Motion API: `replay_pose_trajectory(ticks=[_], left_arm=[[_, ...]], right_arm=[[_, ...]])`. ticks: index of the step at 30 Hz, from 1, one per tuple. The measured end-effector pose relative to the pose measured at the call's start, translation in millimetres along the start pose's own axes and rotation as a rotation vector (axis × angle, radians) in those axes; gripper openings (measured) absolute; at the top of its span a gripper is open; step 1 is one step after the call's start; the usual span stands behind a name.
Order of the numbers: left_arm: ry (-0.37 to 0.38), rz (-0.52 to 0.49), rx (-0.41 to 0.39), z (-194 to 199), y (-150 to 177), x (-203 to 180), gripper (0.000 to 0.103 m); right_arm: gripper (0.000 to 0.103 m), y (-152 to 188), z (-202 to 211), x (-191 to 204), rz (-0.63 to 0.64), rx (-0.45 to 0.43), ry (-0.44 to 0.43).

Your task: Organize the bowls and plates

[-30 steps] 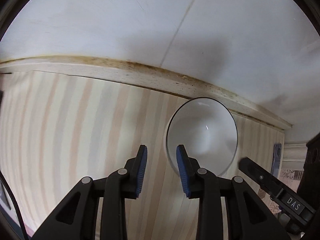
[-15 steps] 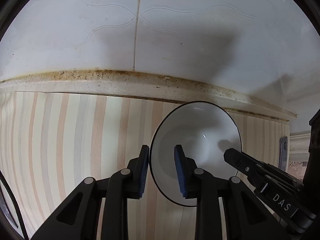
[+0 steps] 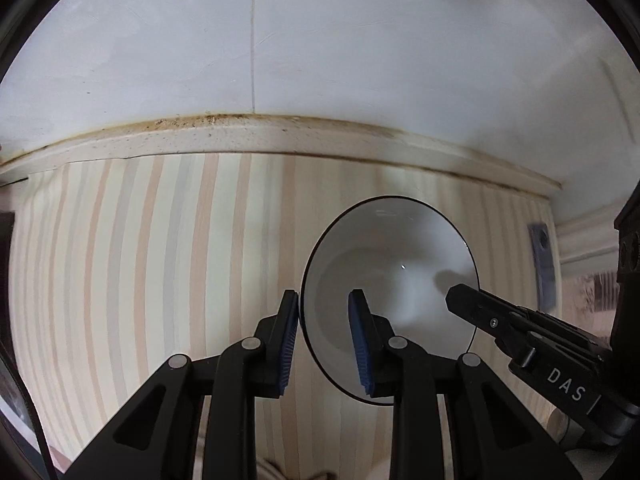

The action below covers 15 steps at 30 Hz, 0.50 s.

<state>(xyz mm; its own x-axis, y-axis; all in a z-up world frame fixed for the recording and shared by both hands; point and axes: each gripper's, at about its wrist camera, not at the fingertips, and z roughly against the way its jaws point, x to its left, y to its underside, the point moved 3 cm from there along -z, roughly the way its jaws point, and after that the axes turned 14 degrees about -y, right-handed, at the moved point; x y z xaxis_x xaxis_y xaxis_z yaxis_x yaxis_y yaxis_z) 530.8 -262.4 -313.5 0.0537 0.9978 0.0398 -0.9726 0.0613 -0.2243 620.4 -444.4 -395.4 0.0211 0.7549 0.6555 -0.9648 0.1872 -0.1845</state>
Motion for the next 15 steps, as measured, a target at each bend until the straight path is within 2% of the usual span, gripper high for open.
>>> replay_pose_trajectory(ticks=[7, 15], left_arm=[[0.019, -0.068, -0.041, 46, 51, -16, 0.023], [0.045, -0.119, -0.045, 66, 108, -36, 0.023]], right_arm=[[0.013, 59, 53, 6, -0.013, -0.033, 0.013], [0.013, 140, 109, 3, -0.055, -0.073, 0.020]])
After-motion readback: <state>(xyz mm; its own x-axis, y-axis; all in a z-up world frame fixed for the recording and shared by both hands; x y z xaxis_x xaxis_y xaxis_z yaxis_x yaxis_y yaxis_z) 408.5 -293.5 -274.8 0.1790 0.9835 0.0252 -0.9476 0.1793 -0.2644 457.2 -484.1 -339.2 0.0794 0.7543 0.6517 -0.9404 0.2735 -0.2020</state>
